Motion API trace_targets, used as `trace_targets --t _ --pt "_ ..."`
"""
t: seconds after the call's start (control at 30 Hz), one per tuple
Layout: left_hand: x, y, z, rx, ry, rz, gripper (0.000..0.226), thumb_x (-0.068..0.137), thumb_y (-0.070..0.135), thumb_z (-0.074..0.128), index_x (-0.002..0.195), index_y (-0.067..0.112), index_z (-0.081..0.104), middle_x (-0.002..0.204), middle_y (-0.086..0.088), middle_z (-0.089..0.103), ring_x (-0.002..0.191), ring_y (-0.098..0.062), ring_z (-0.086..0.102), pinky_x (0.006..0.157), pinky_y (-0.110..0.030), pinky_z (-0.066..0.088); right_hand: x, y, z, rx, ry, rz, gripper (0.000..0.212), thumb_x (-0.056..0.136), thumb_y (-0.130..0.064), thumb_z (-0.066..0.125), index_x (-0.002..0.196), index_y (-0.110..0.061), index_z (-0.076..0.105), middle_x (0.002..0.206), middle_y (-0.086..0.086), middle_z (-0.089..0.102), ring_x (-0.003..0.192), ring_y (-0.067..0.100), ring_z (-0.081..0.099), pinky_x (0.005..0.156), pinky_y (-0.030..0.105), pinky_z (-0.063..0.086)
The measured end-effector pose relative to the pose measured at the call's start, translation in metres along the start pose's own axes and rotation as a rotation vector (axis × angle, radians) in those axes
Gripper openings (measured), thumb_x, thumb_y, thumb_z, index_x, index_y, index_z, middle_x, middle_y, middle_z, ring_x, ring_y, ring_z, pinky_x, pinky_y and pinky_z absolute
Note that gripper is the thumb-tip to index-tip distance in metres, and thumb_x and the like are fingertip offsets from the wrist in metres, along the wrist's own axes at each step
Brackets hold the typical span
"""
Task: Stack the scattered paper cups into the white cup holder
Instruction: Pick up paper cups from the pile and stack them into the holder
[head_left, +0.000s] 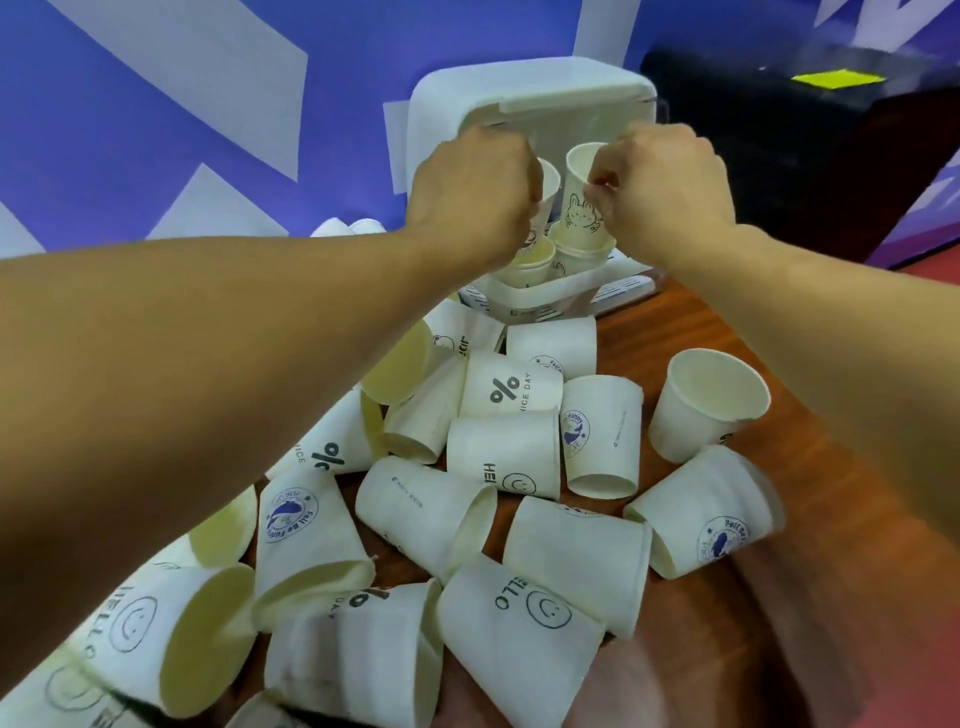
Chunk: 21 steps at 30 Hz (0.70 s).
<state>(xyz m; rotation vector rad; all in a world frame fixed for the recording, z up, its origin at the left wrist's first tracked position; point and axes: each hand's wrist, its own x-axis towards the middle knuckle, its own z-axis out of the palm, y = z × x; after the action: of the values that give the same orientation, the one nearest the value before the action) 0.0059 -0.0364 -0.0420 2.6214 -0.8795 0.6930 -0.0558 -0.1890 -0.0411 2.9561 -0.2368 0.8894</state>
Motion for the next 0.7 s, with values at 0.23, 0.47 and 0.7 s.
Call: trace_targets --t 0.23,0.47,0.7 --pt "0.004 -0.006 0.019 -0.052 -0.175 0.042 0.020 0.083 0.021 0.060 0.095 0.026 0.076 0.096 -0.008 0.069 0.084 -0.037 0.061 0.069 -0.040 0.053 0.001 0.002 0.019 -0.025 -0.141 -0.003 0.016 0.085 -0.014 0.056 0.075 -0.022 0.064 0.085 0.007 0.059 0.067 0.032 0.055 0.061 0.043 0.053" --pt "-0.003 -0.005 0.026 -0.027 -0.247 0.095 0.027 0.091 0.012 0.049 0.103 0.016 0.072 0.099 -0.011 0.068 0.086 -0.033 0.058 0.071 -0.040 0.046 -0.003 0.009 0.032 -0.042 -0.258 -0.041 0.014 0.092 -0.018 0.053 0.093 -0.017 0.067 0.087 0.012 0.059 0.071 0.034 0.053 0.064 0.038 0.046" --pt "-0.007 -0.003 0.025 -0.034 -0.259 0.103 0.030 0.092 0.008 0.049 0.111 0.017 0.070 0.102 -0.011 0.066 0.086 -0.030 0.054 0.070 -0.036 0.039 -0.003 0.015 0.039 -0.024 -0.287 -0.084 0.019 0.091 -0.012 0.052 0.087 -0.008 0.070 0.080 0.014 0.059 0.071 0.033 0.053 0.061 0.039 0.046"
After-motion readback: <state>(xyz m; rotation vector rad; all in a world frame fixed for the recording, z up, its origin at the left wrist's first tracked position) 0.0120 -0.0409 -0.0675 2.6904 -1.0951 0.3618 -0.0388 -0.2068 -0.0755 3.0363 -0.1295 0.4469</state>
